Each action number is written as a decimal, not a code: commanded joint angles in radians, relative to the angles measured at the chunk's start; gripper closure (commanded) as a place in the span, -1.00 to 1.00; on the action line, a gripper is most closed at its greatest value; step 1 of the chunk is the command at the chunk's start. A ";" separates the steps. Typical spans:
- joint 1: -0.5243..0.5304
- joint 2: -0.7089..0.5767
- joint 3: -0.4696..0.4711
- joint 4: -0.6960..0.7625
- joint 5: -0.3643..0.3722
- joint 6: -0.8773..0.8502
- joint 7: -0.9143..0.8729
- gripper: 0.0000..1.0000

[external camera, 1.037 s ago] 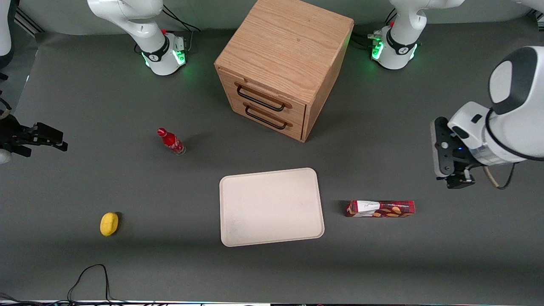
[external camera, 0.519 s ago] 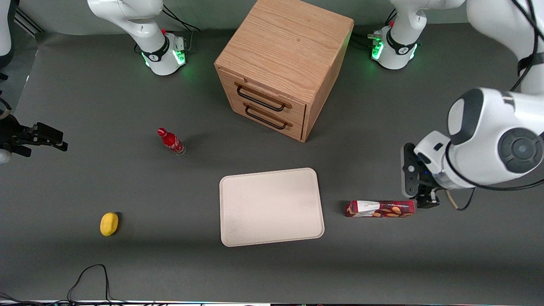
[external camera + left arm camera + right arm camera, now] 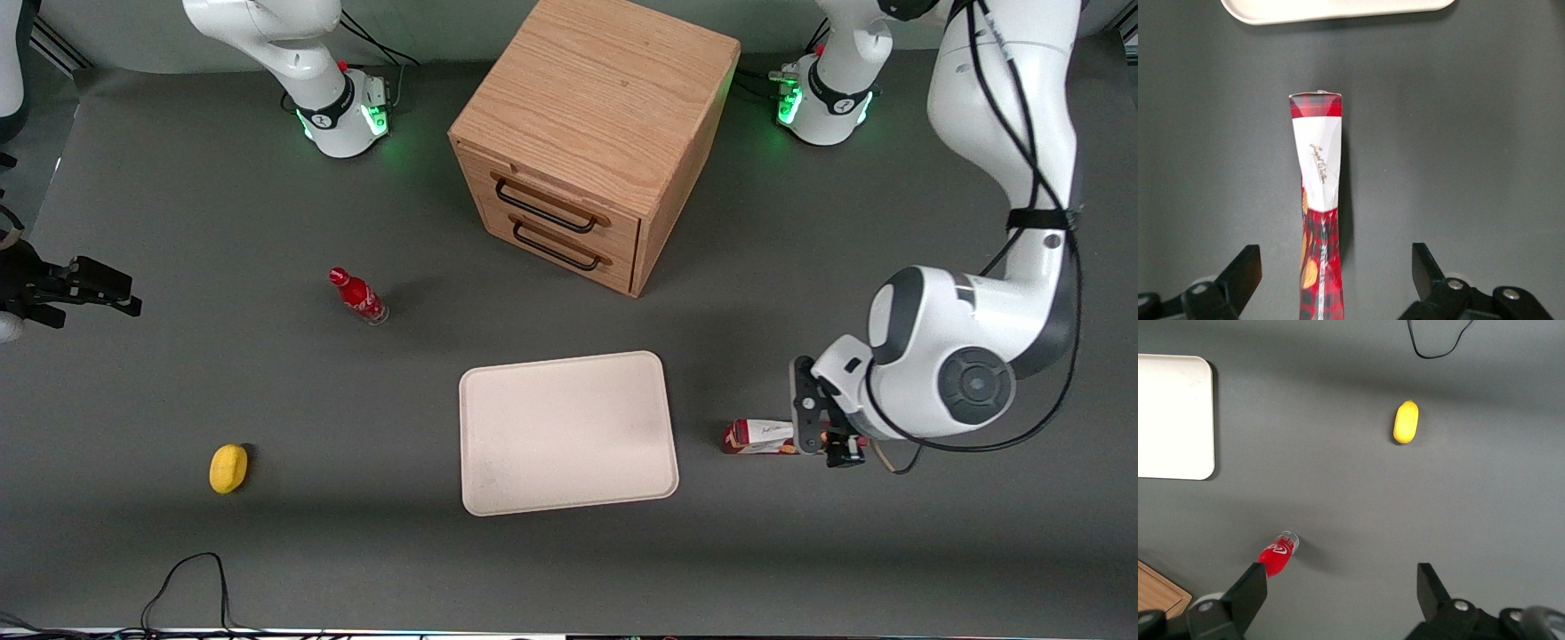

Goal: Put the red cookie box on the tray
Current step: 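Close the left gripper on the cookie box's middle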

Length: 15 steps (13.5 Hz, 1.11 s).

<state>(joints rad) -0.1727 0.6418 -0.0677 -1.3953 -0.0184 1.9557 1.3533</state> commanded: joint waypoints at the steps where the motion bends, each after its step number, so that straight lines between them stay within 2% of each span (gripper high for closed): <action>1: -0.014 -0.001 0.011 -0.077 0.020 0.075 -0.036 -1.00; 5: -0.013 0.006 0.009 -0.165 0.017 0.187 -0.036 -0.93; 9: -0.013 0.025 0.009 -0.168 0.017 0.230 -0.036 -0.88; 11: -0.013 0.033 0.009 -0.168 0.021 0.258 -0.028 -0.77; 12: -0.013 0.035 0.009 -0.168 0.024 0.265 -0.017 -0.52; 13: -0.013 0.035 0.009 -0.168 0.043 0.278 -0.001 0.30; 14: -0.016 0.035 0.009 -0.168 0.058 0.287 0.007 0.97; 15: -0.017 0.036 0.009 -0.166 0.060 0.287 0.012 1.00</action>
<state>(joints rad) -0.1789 0.6786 -0.0639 -1.5592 0.0213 2.2246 1.3452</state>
